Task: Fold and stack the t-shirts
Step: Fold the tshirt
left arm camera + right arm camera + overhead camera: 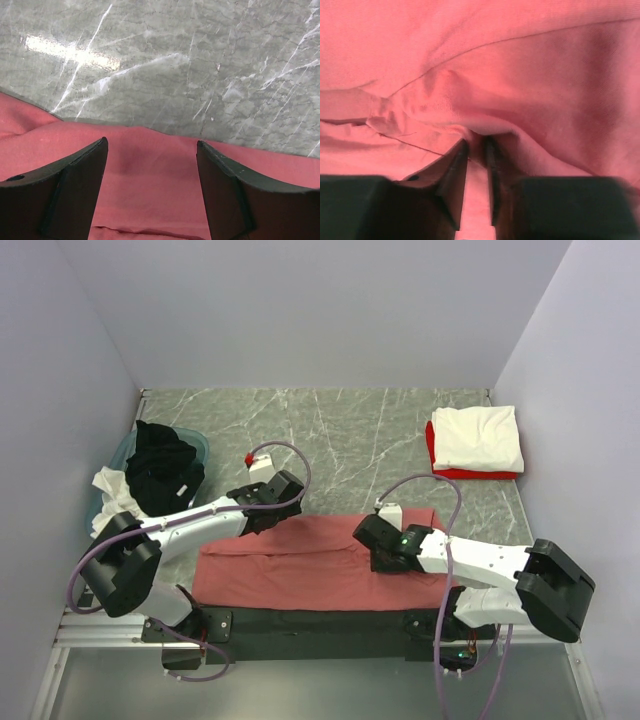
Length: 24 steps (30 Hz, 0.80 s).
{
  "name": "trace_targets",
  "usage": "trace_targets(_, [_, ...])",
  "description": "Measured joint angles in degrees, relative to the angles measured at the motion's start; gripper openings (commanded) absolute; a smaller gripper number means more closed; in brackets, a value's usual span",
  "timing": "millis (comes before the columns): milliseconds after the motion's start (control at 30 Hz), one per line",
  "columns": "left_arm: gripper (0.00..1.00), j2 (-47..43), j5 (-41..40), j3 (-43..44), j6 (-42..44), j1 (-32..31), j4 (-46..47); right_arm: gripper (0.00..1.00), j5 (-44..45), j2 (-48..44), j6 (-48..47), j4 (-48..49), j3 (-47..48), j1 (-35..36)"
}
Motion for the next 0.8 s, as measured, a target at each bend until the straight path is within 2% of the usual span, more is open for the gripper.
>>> trace_targets(100, [0.77,0.0,0.0,-0.1,0.0,0.0,0.0,0.05,0.2,-0.4,-0.2,-0.7,0.2,-0.2])
trace_targets(133, [0.78,0.0,0.0,-0.2,0.0,0.0,0.0,0.04,-0.2,-0.9,-0.4,-1.2,0.5,-0.2])
trace_targets(367, [0.78,-0.1,0.0,-1.3,0.0,0.0,0.0,0.02,-5.3,-5.1,-2.5,-4.7,5.0,0.0])
trace_targets(633, [0.78,-0.1,0.2,-1.7,0.0,0.0,0.0,0.03,-12.9,-5.2,-3.4,-5.1,5.8,3.4])
trace_targets(733, [0.78,-0.1,0.3,-1.7,0.0,0.0,0.0,0.05,-14.5,-4.4,-3.4,-5.1,5.8,4.8])
trace_targets(800, [0.79,-0.1,0.4,-1.7,0.1,0.0,0.0,0.25,-15.3,-4.0,-3.3,-5.2,5.8,5.5])
